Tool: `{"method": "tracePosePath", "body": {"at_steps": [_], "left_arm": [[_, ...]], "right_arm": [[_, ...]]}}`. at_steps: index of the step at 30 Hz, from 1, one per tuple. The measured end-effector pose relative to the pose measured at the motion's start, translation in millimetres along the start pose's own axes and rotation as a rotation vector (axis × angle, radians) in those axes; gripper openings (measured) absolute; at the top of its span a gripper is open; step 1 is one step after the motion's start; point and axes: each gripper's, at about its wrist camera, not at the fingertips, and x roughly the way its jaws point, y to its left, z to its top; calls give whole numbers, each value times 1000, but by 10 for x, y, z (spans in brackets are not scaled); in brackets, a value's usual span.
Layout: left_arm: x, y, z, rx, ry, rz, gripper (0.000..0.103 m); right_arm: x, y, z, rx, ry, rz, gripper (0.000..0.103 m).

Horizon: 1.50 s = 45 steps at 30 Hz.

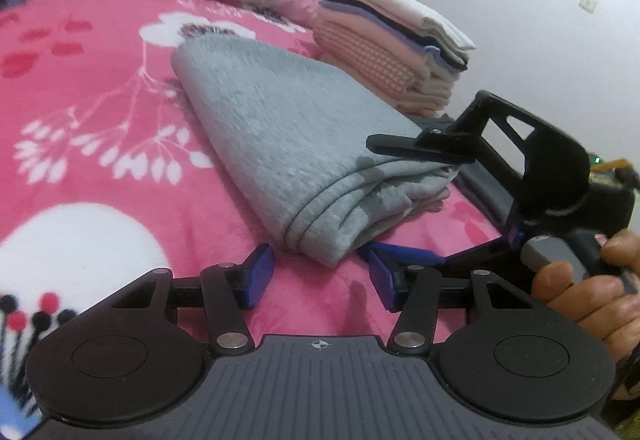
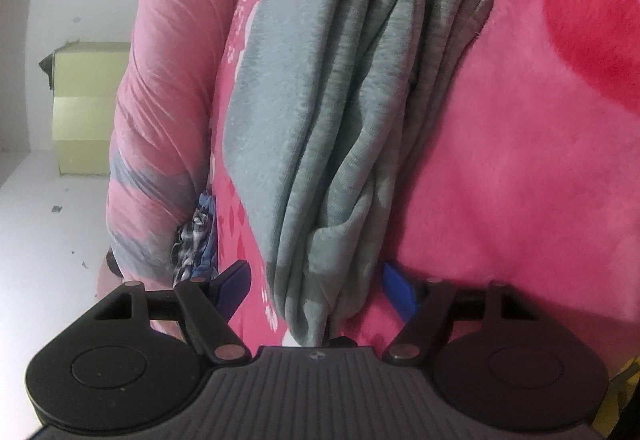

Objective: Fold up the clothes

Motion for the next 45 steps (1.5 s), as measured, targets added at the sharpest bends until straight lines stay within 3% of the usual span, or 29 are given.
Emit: {"method": "tracePosePath", "body": {"at_steps": [4,11,18,23,27,31,38,43,45], "left_arm": [[65,14,61,-14,25,-39,59],[15,42,157,-84,21,-101,59],[-47,-146,275,-31,7,-54,59],[-89,-205,357,-20,-5,-56,59],[-110,-249,384,9,-4,-43,59],[-205,-290,355,50,-18,-20,59],[-360,-235,476,45,-29,121,66],[-253,-234,597,94,-2,363,70],[-223,-214,627,96,5,412,70]], "right_arm": [[29,-28,21,17,2,6,75],[-57,-102,42,30,11,31,75],[-69,-112,66,74,38,65,75],[-8,-111,65,156,119,158,75],[89,-109,103,191,112,194,76],[94,-118,131,196,87,218,64],[-29,-131,97,164,42,242,52],[-78,-225,59,175,40,246,51],[-102,-260,52,186,40,252,51]]}}
